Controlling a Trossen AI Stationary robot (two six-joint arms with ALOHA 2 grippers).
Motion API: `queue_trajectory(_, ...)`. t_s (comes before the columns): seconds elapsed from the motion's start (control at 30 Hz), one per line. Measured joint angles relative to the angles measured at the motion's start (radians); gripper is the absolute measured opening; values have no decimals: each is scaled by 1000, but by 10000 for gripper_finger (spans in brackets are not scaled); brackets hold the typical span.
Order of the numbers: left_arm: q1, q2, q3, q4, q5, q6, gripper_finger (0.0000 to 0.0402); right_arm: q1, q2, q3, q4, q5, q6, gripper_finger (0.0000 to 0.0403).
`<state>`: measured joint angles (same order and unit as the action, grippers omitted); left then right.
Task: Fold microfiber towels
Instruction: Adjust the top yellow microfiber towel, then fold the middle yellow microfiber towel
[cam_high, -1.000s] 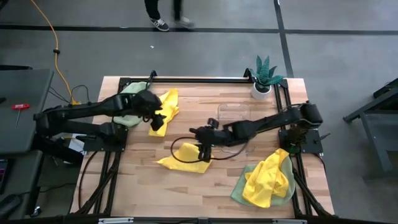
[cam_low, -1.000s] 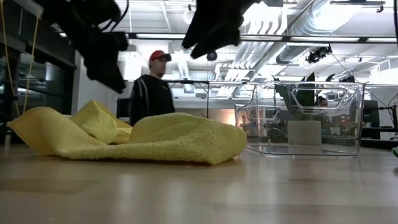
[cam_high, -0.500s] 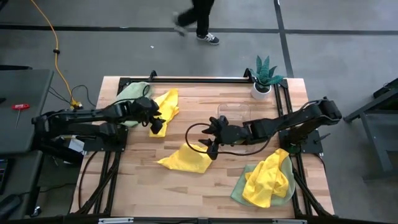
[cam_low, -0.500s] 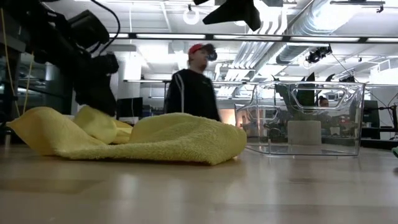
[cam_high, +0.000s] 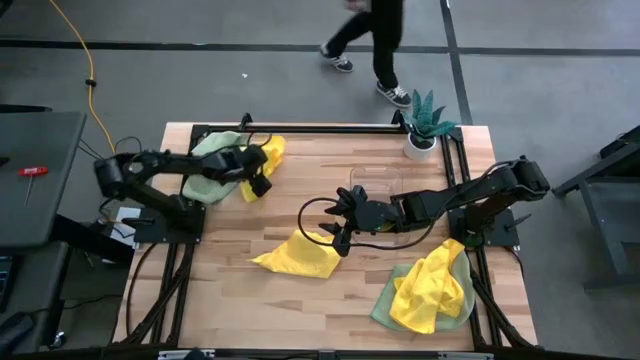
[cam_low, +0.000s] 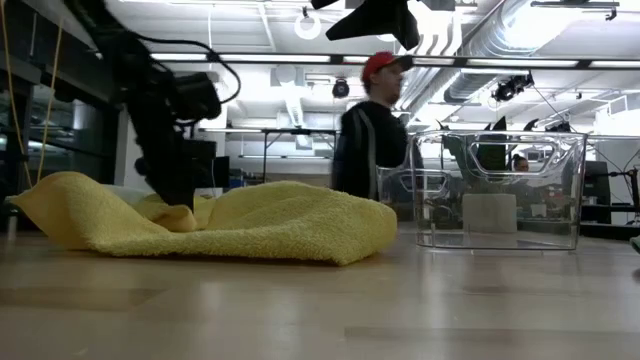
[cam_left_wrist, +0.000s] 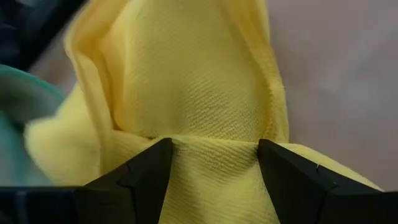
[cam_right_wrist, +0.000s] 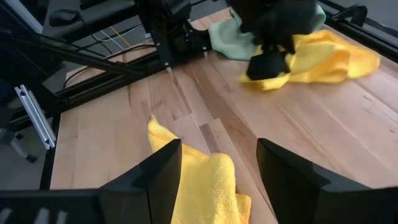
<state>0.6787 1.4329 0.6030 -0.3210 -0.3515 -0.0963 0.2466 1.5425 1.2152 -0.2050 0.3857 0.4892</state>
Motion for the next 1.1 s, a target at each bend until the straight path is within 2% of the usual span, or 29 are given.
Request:
queue_trajectory(0.17,49,43,208,-165,-47,39,227,0,0,0,0,25,0,199)
queue_trajectory(0.33,54,-3,359,-243,-79,74,227,0,0,0,1,35,0,199)
queue_trajectory(0.4,47,-41,392,-257,-45,69,227,0,0,0,1,35,0,199)
queue_trajectory(0.47,36,-94,399,-263,59,47,227,0,0,0,1,34,0,199)
queue_trajectory(0.57,3,-189,376,-263,273,-24,227,0,0,1,1,32,0,199)
queue_trajectory(0.63,-38,-249,338,-258,346,-64,227,0,0,1,1,30,0,199)
queue_trajectory(0.77,-150,-338,231,-247,358,-167,227,0,0,1,1,29,0,199)
queue_trajectory(0.87,-234,-356,141,-199,381,-291,227,0,0,1,1,23,0,199)
queue_trajectory(1.0,-326,-316,44,-42,458,-471,227,0,1,1,2,-11,1,199)
queue_trajectory(1.1,-378,-242,18,46,490,-587,227,0,1,1,2,-25,1,199)
